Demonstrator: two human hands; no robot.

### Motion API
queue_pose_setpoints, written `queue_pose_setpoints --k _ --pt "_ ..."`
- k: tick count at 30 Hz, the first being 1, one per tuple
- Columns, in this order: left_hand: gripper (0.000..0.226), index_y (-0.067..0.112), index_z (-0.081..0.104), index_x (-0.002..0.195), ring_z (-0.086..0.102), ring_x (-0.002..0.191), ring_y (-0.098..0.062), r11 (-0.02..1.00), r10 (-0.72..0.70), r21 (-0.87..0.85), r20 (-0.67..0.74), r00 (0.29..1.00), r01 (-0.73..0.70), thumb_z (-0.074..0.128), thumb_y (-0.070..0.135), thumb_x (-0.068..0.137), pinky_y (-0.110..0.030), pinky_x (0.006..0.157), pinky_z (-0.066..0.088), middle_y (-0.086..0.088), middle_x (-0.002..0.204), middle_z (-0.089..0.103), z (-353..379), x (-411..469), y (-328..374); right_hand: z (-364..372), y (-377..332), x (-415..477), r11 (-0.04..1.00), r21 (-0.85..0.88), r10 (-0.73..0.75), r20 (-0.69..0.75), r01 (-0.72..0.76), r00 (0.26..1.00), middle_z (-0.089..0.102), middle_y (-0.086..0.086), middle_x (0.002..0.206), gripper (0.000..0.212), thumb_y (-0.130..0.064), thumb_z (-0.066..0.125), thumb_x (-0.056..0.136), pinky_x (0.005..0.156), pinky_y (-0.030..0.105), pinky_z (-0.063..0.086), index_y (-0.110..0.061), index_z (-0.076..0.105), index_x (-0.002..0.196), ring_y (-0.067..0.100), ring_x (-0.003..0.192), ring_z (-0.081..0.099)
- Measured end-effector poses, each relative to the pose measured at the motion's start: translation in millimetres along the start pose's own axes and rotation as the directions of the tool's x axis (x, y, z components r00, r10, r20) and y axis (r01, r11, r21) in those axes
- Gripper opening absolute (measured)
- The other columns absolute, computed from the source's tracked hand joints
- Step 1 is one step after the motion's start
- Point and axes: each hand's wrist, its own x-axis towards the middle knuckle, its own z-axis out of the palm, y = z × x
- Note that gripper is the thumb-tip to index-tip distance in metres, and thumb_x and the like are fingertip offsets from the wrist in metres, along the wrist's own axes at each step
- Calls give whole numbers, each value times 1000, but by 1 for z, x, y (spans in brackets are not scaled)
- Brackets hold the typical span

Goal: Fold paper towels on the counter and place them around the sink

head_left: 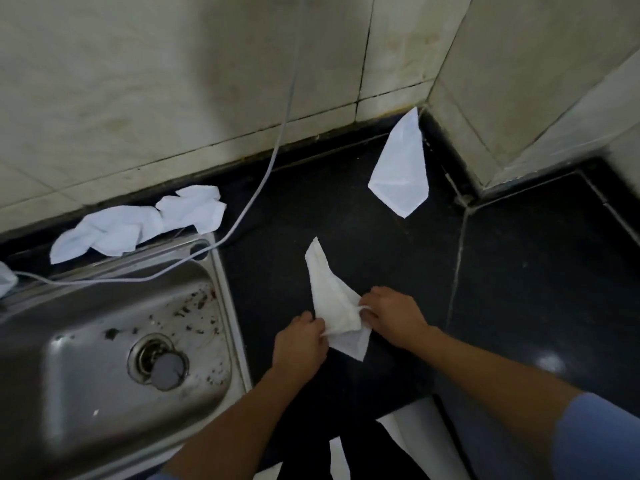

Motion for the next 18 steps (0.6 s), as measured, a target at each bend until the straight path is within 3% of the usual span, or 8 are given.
queue_pose_setpoints --k 3,5,8,10,12,14,16,18 --pt "19 17 58 72 56 67 -13 905 -217 -390 -74 973 172 59 26 89 -30 60 47 1 75 58 -5 -2 -11 -4 12 -6 964 238 146 -102 -119 984 62 -4 87 13 -30 57 91 66 32 47 -21 67 92 14 79 60" --pt "23 14 60 69 57 59 -11 804 -328 -540 -51 943 251 61 24 90 -29 57 47 1 65 60 -9 -4 -17 -12 13 -9 923 320 256 -95 -214 962 64 -4 78 14 -30 57 91 65 36 50 -20 65 86 14 71 61" --pt "22 7 65 75 63 60 -19 664 -467 -636 56 883 392 59 21 91 -39 63 55 -7 68 66 -9 -2 -21 -21 12 -14 867 306 413 2 -394 911 65 -1 74 22 -33 56 88 63 33 50 -16 65 80 17 70 61" --pt "22 5 65 77 62 59 -21 611 -514 -618 164 842 494 56 20 91 -41 61 55 -10 70 66 -11 -1 -20 -25 10 -18 881 142 433 148 -452 889 66 0 80 27 -38 54 86 63 30 48 -14 66 82 18 74 62" --pt "16 16 63 81 61 69 -17 770 -469 -433 114 876 469 58 29 87 -37 65 54 -4 80 64 -14 -1 -18 -28 6 -21 917 -36 396 191 -397 898 66 0 94 32 -45 53 84 68 29 48 -18 63 97 19 84 63" --pt "25 26 58 100 57 88 -12 926 -307 -238 -22 951 294 58 44 83 -34 73 53 4 100 56 -18 -2 -10 -28 3 -19 946 -60 322 108 -318 940 62 -1 108 43 -50 55 83 74 30 48 -24 54 118 19 95 63" --pt "53 27 48 123 50 104 -12 983 -147 -116 -64 987 139 57 56 80 -32 79 50 7 114 48 -19 2 1 -25 -2 -14 971 -24 239 93 -238 967 59 -3 114 49 -49 57 83 77 31 49 -27 49 126 18 99 61" --pt "61 25 41 132 49 108 -15 994 -105 4 1 994 105 57 55 81 -33 83 49 5 119 49 -14 8 8 -20 -5 -8 983 -2 184 129 -185 974 63 -2 108 31 -41 54 88 76 32 50 -25 58 114 19 96 62"
